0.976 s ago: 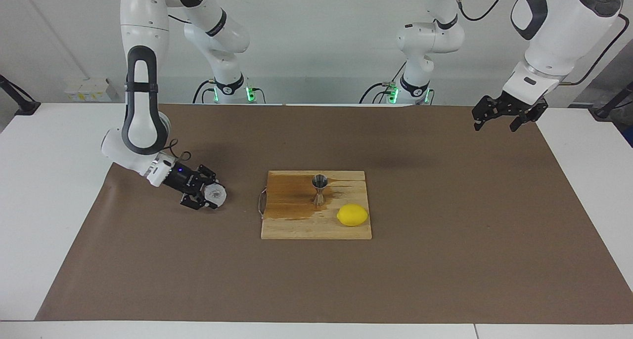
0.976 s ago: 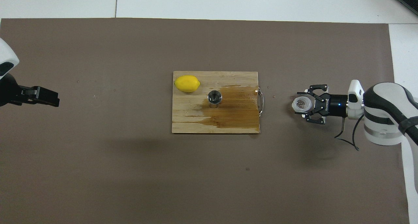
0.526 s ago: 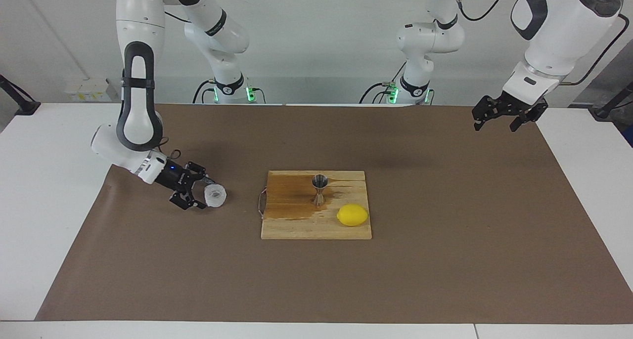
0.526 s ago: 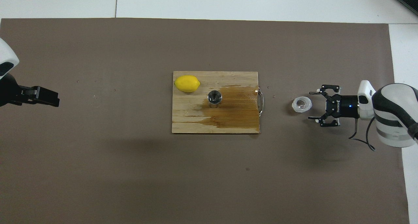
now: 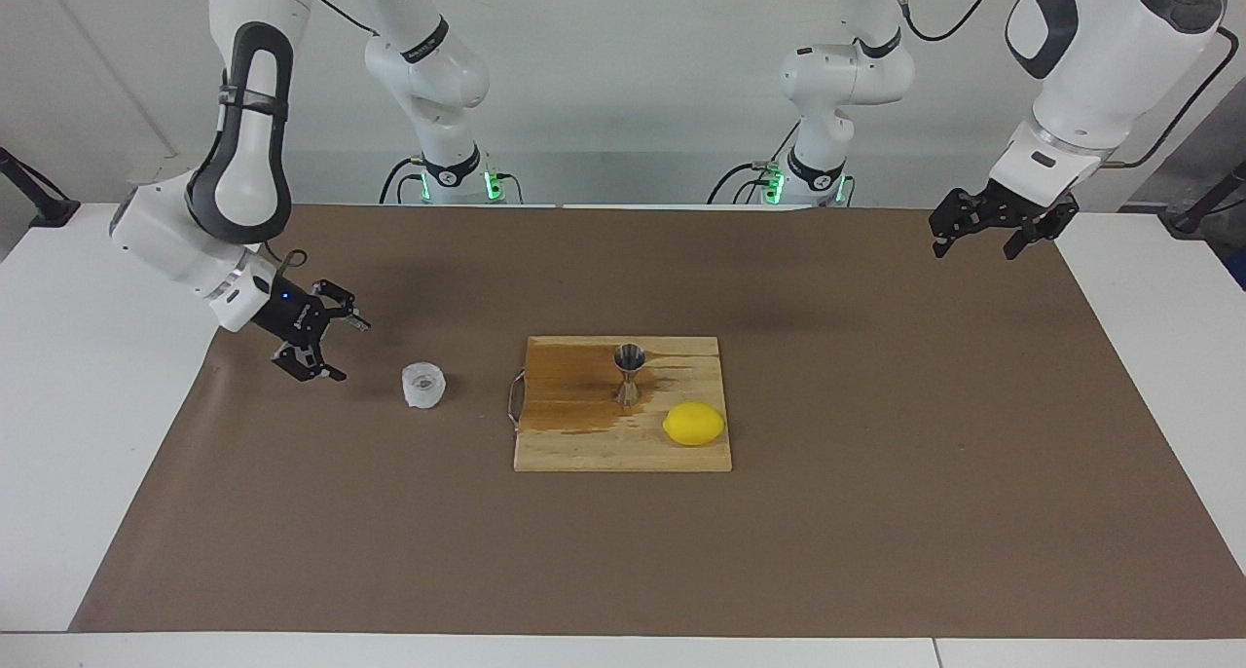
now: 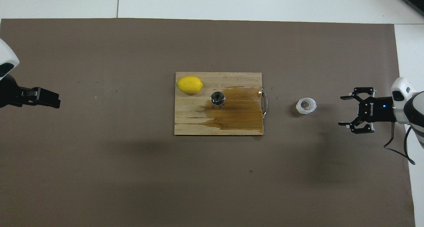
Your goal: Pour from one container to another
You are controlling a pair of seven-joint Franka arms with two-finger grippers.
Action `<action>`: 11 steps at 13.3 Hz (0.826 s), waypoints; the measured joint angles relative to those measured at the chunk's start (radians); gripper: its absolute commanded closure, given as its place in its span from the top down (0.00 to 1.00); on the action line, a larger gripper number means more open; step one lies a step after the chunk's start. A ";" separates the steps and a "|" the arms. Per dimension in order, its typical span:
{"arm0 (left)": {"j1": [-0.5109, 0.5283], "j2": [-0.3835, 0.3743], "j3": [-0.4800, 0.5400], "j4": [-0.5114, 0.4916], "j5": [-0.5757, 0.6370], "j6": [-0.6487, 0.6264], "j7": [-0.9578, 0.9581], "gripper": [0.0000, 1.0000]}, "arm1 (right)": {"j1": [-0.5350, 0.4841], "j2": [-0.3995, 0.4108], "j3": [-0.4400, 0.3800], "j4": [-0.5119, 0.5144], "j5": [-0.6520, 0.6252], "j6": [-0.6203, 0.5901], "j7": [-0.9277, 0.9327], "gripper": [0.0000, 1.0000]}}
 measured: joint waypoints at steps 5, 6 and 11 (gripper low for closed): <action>0.000 0.000 0.000 0.000 0.000 0.000 0.000 1.00 | 0.140 -0.020 0.003 0.018 -0.227 0.032 0.628 1.00; 0.000 0.000 0.000 0.000 0.000 0.000 0.000 1.00 | 0.168 -0.021 0.004 0.032 -0.292 0.032 0.751 1.00; 0.000 0.000 0.000 0.000 0.000 0.000 0.000 1.00 | 0.290 -0.066 0.006 0.106 -0.560 -0.044 1.336 1.00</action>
